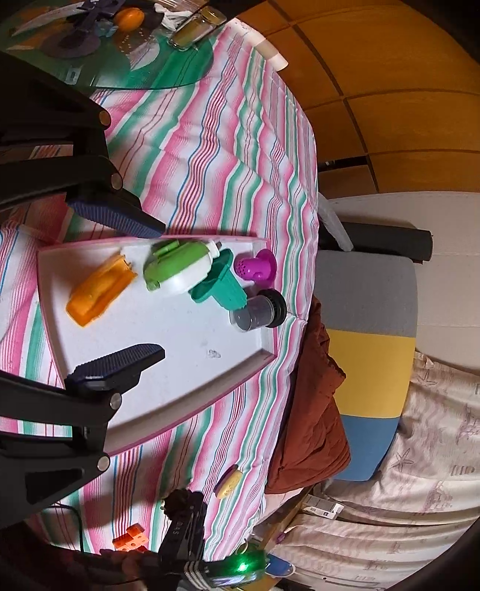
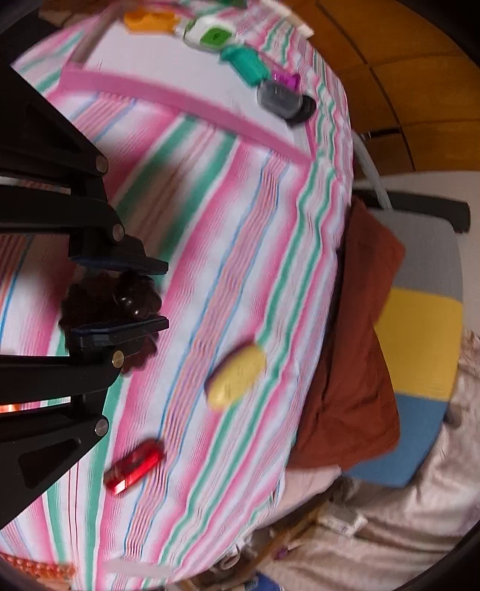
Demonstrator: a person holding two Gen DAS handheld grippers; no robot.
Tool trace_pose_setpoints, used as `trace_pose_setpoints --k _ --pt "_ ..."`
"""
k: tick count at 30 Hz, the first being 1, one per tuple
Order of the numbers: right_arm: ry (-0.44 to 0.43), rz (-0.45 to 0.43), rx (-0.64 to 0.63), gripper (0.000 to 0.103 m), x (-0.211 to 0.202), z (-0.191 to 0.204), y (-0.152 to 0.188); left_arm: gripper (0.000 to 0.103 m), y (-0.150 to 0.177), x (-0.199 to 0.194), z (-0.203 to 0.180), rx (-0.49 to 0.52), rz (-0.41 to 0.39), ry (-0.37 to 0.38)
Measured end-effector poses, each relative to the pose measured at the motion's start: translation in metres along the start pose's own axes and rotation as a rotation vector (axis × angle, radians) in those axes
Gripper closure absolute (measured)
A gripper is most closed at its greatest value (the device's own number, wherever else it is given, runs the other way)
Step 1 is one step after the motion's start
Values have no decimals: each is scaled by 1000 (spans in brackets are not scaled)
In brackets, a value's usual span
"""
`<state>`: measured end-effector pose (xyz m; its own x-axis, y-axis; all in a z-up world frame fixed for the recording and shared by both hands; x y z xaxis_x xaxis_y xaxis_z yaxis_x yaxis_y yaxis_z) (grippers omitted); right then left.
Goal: Organize rigid objects
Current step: 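Lift the brown pumpkin piece and carry it toward the tray with the right tool, then lower the brown pumpkin piece into the tray and open the right tool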
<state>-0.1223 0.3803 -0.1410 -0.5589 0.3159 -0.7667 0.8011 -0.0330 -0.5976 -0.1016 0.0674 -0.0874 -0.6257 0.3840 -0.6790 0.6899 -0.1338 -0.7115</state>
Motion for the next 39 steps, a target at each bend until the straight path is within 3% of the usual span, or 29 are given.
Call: trace_pose_setpoints --k 5,13,19,27,39 --pt "38 13 -70 80 8 32 -6 43 5 -7 12 -27 -8 5" --pt "21 -33 9 82 -13 31 -31 43 10 -13 28 -56 -20 -3" --pt "-104 -101 -9 82 -48 70 -59 43 5 -21 38 -68 -42 -24" --pt "-284 -169 -109 82 -90 158 -78 43 9 -22 54 -113 -45 -37" --pt "-350 -112 -177 82 -76 213 -68 43 9 -21 69 -141 -37 -64"
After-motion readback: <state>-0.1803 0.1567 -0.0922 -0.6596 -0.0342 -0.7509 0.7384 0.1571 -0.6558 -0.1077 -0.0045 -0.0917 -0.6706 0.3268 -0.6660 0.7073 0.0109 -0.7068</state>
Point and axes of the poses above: each gripper's, at about its wrist camera, not at the fingertips, and x roughly the way its jaws point, z to its left, y to its underside, the point moved 10 cm from there along x, roughly the way its jaws point, and after that the axes turned 12 degrees about y, right-handed, at the moved point
